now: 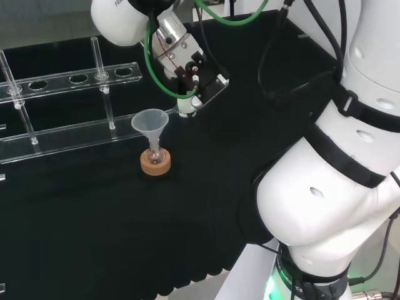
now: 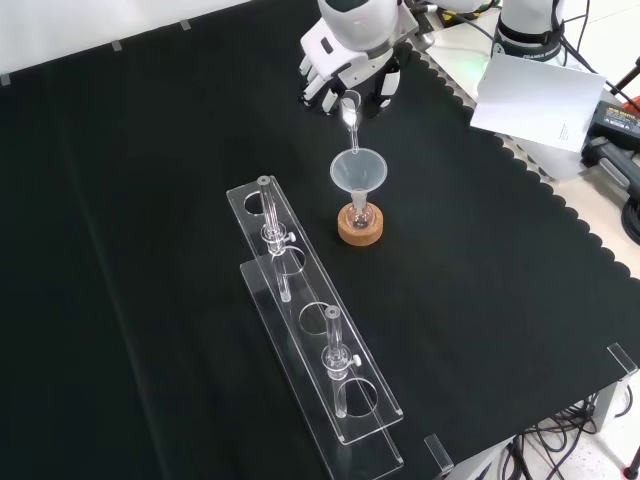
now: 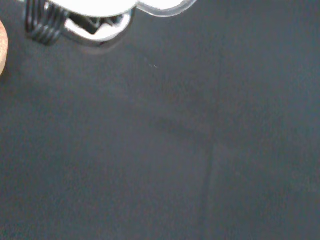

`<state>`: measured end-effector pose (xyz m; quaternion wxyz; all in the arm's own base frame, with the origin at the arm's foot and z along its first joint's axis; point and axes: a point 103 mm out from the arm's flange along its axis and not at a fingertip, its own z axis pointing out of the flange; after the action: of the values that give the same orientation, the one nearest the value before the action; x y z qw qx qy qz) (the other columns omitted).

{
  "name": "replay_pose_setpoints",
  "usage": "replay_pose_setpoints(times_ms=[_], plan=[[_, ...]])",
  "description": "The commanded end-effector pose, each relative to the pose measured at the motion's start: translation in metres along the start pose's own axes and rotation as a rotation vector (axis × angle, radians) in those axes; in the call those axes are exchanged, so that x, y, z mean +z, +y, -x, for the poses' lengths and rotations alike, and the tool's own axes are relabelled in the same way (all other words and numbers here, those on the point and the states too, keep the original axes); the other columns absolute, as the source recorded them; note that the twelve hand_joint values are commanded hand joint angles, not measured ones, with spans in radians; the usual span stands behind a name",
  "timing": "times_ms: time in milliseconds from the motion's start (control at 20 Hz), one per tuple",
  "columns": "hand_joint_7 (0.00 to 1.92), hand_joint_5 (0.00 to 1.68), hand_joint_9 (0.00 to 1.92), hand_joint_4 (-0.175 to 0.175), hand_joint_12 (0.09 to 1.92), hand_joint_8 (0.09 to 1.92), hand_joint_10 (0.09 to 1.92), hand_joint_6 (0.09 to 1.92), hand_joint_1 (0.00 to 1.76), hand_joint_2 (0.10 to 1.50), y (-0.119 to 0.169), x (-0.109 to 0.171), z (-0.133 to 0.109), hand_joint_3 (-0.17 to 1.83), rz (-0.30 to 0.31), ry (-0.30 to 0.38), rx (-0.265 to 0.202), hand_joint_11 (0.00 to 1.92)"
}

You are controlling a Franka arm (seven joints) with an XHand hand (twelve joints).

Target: Pour all the NaCl from the weighing funnel into the round-bottom flask.

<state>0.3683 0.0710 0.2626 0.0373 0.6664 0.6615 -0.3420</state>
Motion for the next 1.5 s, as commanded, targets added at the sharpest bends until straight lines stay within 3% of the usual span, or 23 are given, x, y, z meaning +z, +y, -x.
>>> replay_pose_setpoints(times_ms=[50, 300, 1500], plan=[[0.54, 1.31, 0.91, 0.175, 1.06, 0.70, 0.33, 0.56, 1.13, 0.70, -0.001, -0.005, -0.001, 0.56, 0.005, -0.020, -0.001, 0.80], [0.54, 1.31, 0.91, 0.175, 1.06, 0.70, 0.34, 0.56, 1.13, 0.70, -0.001, -0.008, -0.001, 0.56, -0.018, -0.046, -0.001, 0.80], [0.52, 1.31, 0.90, 0.175, 1.06, 0.70, 0.34, 0.57, 1.13, 0.70, -0.003, -0.026, -0.013, 0.55, -0.020, -0.134, -0.002, 0.80]])
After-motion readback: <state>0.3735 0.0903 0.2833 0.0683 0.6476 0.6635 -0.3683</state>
